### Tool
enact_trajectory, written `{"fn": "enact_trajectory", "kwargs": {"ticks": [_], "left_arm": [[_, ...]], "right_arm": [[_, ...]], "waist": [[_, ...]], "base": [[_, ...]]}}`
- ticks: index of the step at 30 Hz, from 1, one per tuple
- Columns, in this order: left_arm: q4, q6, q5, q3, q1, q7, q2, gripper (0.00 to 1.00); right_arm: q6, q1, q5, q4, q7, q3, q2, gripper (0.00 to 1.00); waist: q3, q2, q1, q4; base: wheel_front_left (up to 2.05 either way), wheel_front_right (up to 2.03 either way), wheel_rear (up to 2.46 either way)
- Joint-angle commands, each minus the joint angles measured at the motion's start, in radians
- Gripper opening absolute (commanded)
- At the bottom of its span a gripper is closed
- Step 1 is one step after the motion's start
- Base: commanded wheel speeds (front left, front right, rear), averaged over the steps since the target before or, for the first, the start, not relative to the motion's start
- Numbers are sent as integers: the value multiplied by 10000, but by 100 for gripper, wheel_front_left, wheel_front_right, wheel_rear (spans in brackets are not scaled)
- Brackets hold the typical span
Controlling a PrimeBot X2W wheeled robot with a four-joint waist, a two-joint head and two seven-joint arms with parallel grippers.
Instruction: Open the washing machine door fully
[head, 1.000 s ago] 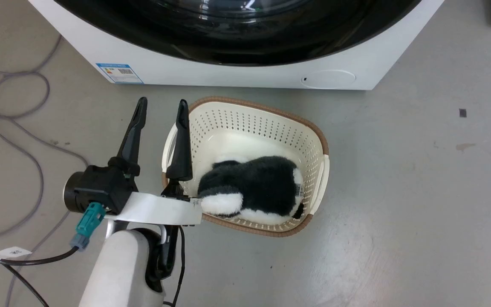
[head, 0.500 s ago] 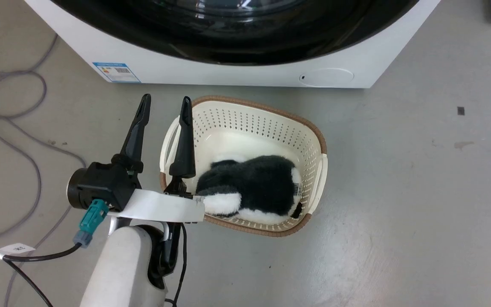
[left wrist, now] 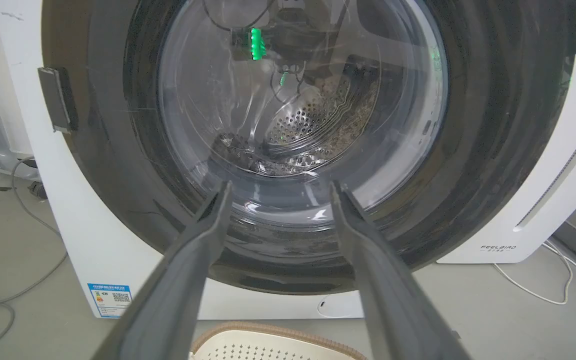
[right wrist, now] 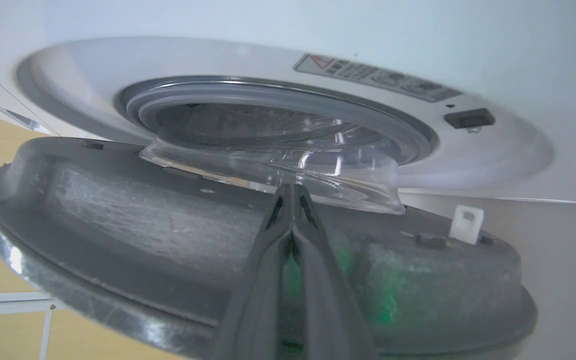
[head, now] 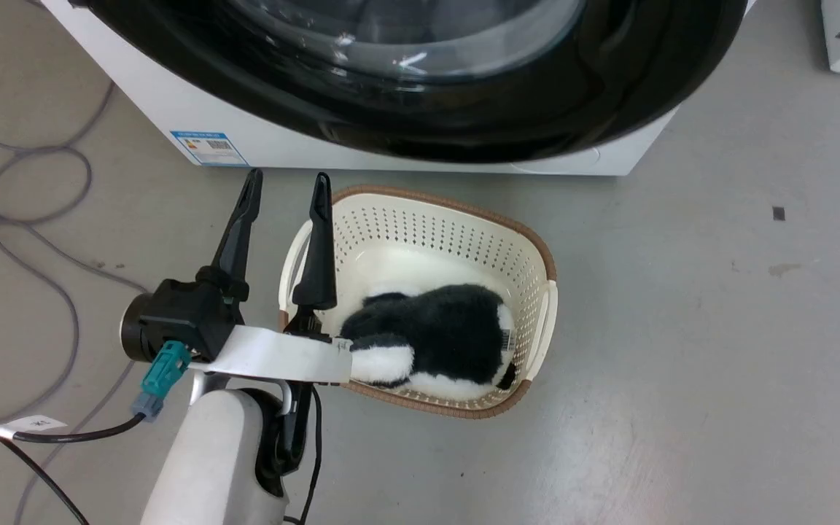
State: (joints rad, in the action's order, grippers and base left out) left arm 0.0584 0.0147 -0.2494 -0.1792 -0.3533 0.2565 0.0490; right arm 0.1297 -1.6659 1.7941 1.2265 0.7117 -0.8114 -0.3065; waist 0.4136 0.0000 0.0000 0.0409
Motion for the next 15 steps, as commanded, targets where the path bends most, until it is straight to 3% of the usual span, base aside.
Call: {"fn": "enact_trajectory", "kwargs": {"ticks": [1, 15], "left_arm": [[46, -21, -30, -2, 109, 53, 12, 100], [630, -115, 56, 67, 1138, 53, 12, 100]], "right_arm": [[10, 345, 50, -95, 21, 3, 112, 0], [10, 3005, 309, -1256, 256, -15, 274, 0]], "waist": [[-109, 0, 0, 22], [-1792, 0, 0, 128]], "base": [[0, 0, 0], [0, 0, 0]]}}
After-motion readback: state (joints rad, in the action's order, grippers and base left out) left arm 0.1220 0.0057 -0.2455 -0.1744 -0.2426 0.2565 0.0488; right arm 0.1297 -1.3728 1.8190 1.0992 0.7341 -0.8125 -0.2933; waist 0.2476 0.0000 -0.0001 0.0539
